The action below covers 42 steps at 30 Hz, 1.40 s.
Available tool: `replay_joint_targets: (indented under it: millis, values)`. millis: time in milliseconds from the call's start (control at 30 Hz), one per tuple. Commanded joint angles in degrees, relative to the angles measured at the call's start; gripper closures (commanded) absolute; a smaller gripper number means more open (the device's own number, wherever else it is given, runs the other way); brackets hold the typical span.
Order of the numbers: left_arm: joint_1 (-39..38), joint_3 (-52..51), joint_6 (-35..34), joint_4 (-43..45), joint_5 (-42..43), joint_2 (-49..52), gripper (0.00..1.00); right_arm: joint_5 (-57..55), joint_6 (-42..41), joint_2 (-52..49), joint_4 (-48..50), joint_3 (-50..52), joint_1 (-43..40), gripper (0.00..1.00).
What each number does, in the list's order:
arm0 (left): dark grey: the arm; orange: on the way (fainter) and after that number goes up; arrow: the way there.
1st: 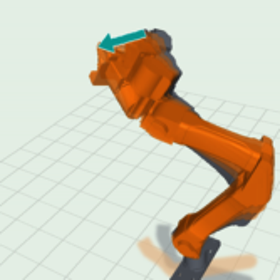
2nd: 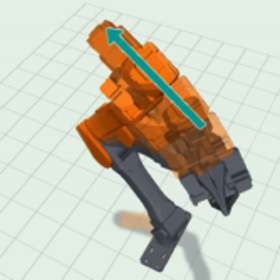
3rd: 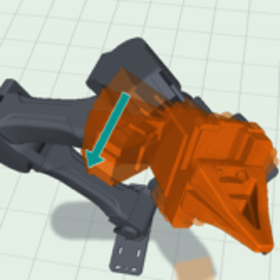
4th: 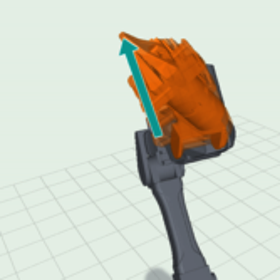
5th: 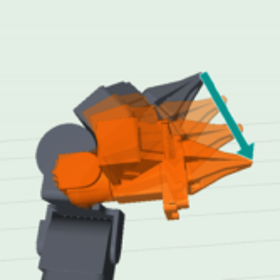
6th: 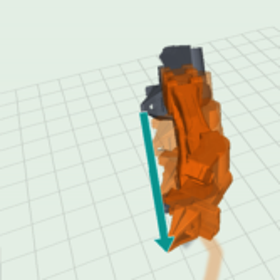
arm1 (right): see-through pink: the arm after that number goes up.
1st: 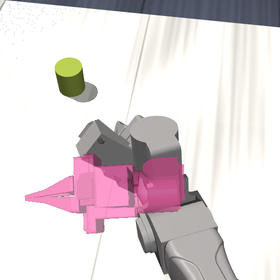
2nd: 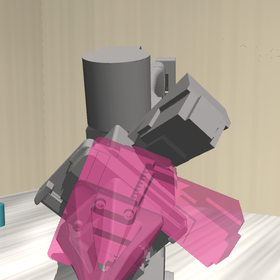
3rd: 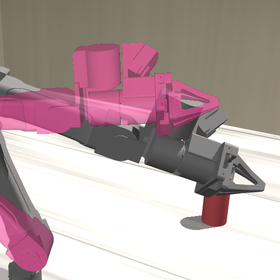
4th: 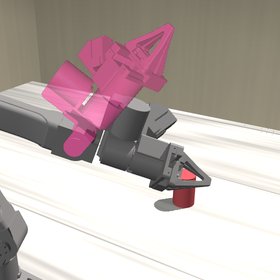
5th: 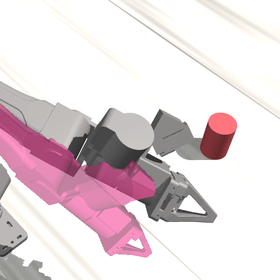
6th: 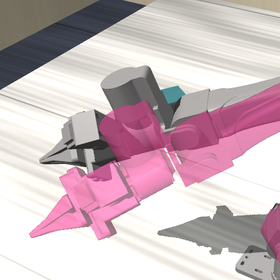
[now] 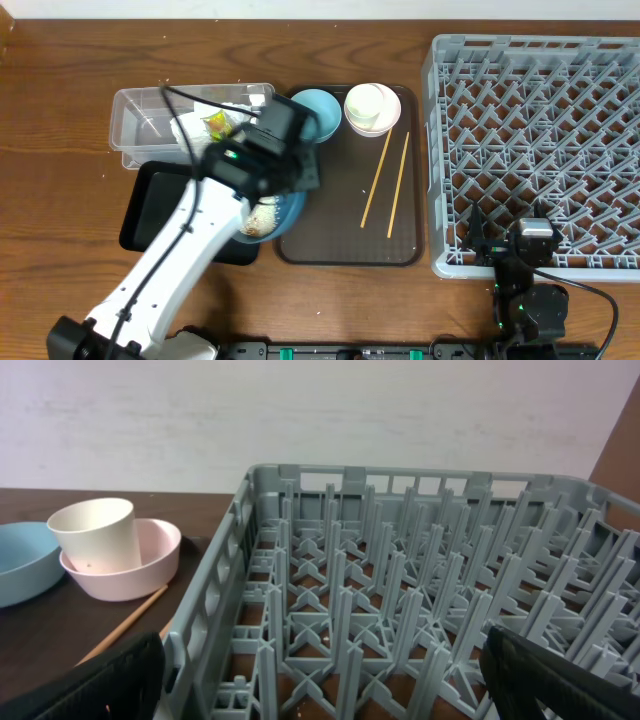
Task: Sort waste into correct bins and load items into the dishwasher rack
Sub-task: 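Lift the blue rice plate and carry it left over the black tray, then tilt the plate with the left gripper to dump rice onto the black tray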
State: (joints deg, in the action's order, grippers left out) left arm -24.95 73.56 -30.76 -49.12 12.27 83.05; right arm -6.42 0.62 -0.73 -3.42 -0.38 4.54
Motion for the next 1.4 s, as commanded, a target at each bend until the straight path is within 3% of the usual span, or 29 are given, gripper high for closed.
replay_joint_targets:
  millis: [0, 267, 767, 900, 1367]
  values:
    - [5.86, 1.68, 5.31, -0.42, 12.44, -0.79, 0.94, -0.20, -0.33, 0.02, -0.20, 0.07, 1.01, 0.01]
    - [17.44, 1.68, 12.41, -4.02, 28.65, -0.79, 0.94, -0.20, -0.33, 0.02, -0.20, 0.07, 1.01, 0.01]
    - [33.48, 1.68, 26.21, -12.02, 45.86, -0.79, 0.94, -0.20, -0.35, 0.02, -0.20, 0.07, 1.01, 0.01]
    - [38.21, 1.29, 26.36, -12.81, 46.51, -0.79, 0.94, -0.20, -0.35, 0.02, -0.20, 0.07, 1.01, 0.01]
    - [51.65, -5.79, 32.96, -12.98, 65.24, -0.74, 0.94, -0.20, -0.35, 0.02, -0.20, 0.07, 1.01, 0.01]
